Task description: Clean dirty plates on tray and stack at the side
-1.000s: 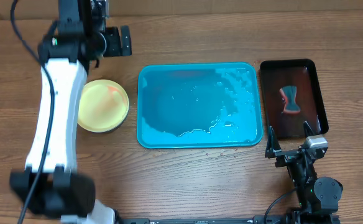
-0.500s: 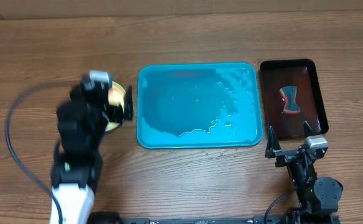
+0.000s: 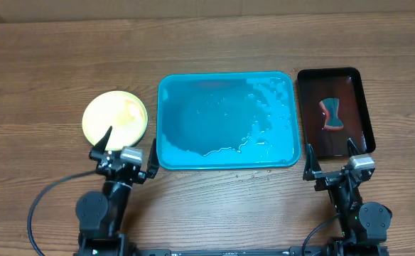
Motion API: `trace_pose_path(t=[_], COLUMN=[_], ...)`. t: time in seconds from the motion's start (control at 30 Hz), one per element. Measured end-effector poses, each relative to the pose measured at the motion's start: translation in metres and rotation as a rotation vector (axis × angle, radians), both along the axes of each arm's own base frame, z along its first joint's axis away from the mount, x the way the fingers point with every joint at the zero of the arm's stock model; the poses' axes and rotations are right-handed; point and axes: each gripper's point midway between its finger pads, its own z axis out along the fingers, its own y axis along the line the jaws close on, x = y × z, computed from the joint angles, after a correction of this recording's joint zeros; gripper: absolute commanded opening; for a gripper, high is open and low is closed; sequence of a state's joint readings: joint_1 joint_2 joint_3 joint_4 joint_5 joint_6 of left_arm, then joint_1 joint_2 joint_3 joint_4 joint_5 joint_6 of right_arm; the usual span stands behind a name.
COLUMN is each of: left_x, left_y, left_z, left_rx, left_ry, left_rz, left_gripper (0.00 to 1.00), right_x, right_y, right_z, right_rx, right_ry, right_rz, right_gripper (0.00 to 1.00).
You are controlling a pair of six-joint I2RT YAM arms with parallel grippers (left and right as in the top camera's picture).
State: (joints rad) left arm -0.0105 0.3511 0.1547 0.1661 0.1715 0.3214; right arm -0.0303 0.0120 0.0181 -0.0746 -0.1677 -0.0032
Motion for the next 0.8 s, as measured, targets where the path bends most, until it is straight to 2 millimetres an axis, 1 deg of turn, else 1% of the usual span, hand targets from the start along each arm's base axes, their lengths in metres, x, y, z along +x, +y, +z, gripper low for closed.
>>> trace_pose_path(t=[0.17,0.23,0.37,0.5,0.67,0.8], left_x=[-0.008,-0.01,-0.013,-0.015,-0.021,-0.021], left_y=[0.003,0.006,0.011,0.012,0.013,0.015], left_z=[-0.008,-0.013,-0.024,-0.029,-0.052,-0.049], left_rx=[0.029,0.035,0.056,0.076,0.081,0.082], left_ry=[-0.045,-0.053,-0.054,-0.046,0.041,0.027], left_rz=[0.01,0.023,0.043,0.048,0.052,0.064], left_gripper=[1.0,1.0,1.0,1.0,1.0,1.0], right_x=[0.0,0.0,0.0,0.0,0.0,0.0], right_y=[0.0,0.0,0.0,0.0,0.0,0.0], right_z=[0.0,0.0,0.0,0.0,0.0,0.0], right_rx=[0.0,0.0,0.0,0.0,0.0,0.0], right_ry=[-0.001,0.0,0.0,0.0,0.0,0.0], right_rz=[0.001,0.0,0.0,0.0,0.0,0.0], right_gripper=[1.0,1.0,1.0,1.0,1.0,1.0])
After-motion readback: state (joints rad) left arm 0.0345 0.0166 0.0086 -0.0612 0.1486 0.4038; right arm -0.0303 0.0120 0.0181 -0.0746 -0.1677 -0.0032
